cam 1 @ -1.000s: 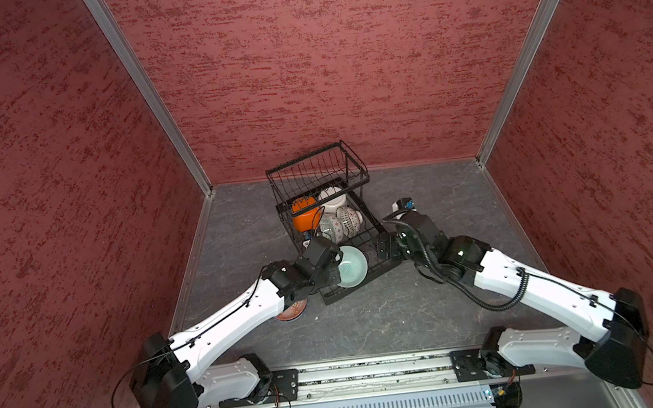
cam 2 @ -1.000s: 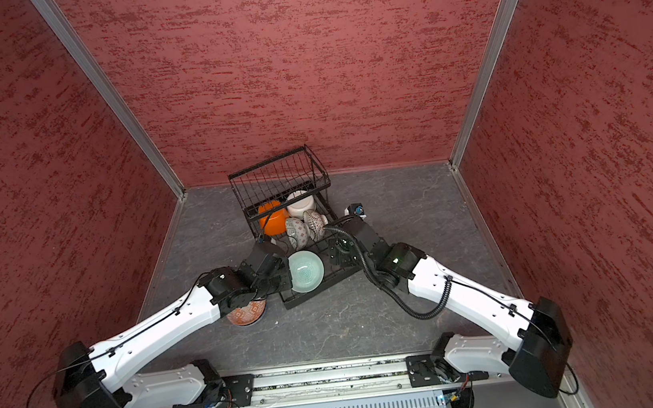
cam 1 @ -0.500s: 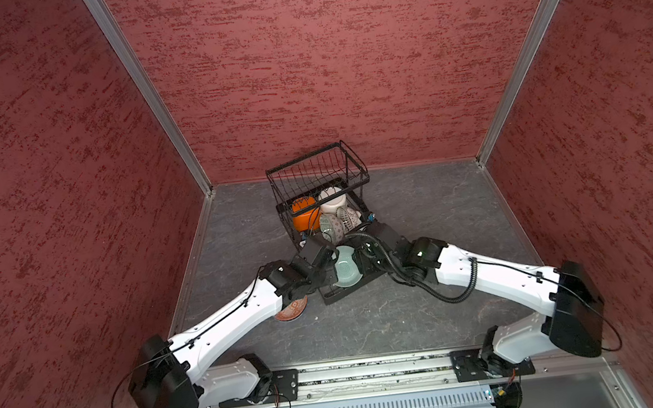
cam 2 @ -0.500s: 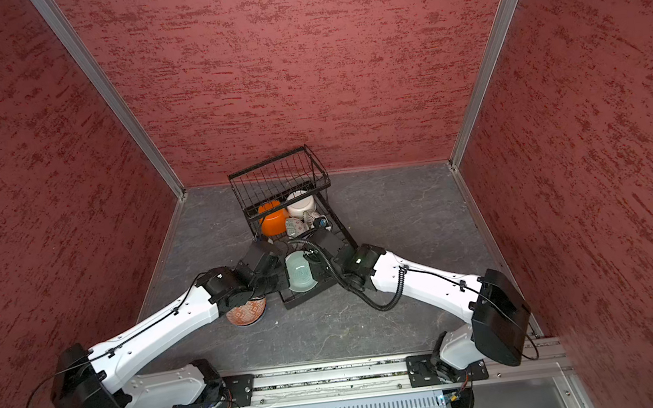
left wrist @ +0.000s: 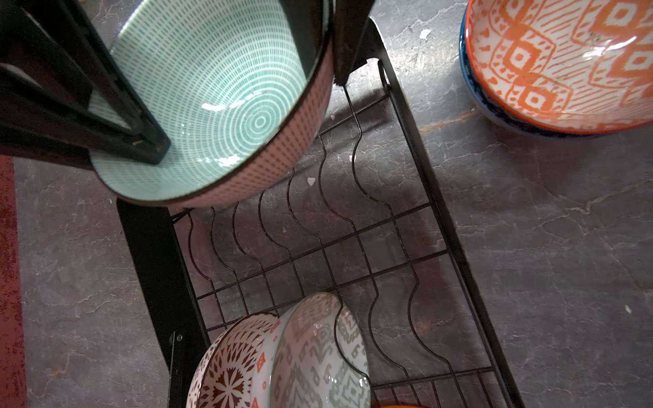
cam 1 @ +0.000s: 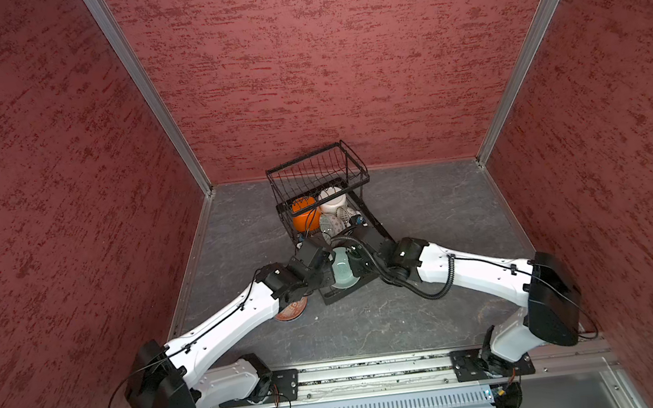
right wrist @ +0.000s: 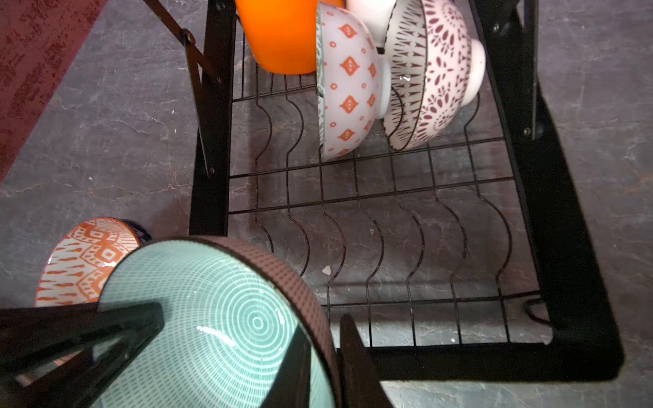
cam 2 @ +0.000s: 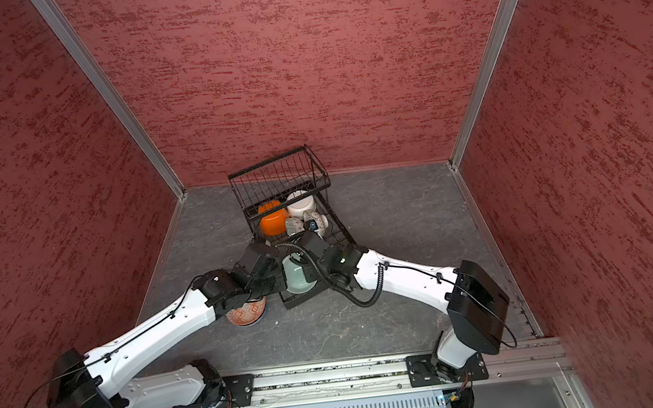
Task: Load the bowls into the dish rack
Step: 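Grasp the pale green bowl rim with the right gripper while the left gripper holds it, then open the left gripper and draw it back while the right gripper holds the bowl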
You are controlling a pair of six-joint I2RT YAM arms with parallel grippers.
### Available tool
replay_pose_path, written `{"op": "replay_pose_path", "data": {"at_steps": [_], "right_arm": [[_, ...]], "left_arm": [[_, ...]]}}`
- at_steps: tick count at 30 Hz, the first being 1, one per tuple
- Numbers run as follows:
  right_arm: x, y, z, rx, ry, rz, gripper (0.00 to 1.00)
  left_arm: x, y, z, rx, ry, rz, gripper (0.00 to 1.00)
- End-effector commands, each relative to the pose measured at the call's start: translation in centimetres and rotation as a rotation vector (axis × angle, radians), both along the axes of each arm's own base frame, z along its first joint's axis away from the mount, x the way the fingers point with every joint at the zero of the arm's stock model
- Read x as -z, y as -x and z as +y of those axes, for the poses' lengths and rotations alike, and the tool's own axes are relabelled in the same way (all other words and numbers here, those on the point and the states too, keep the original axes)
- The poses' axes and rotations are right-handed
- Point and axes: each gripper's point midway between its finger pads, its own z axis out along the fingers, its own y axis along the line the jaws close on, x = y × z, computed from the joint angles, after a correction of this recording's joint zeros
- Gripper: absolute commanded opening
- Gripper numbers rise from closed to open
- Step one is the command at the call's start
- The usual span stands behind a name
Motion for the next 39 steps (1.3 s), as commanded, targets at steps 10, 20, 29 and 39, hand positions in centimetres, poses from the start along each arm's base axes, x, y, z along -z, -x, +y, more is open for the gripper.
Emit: {"op": "replay_pose_path", "data": {"at_steps": [10,20,29,39], "right_arm": [[-2.3,-2.3,-2.1,0.129,0.072,-0.129,0.00],[-3.3,-4.4,-5.7,0.245,0.280,-0.286,0.00],[-4.9,-6.3,-8.9,0.346,0.545,-0.467,0.00],[-3.7,-7.4,-10.3,0.402,0.764,-0.595,0.00]], "left_arm": [[-2.1,-0.9,-0.7,0.004,0.091,-0.076,0.47],[-2.6,-0.6,0.9,-0.023,0.098,-0.096,0.97],[-2.8,-0.3,2.3,-0.048,0.125,-0.124,1.00],[-3.3,-0.1,4.0,-0.083,0.155,-0.161,1.00]]}}
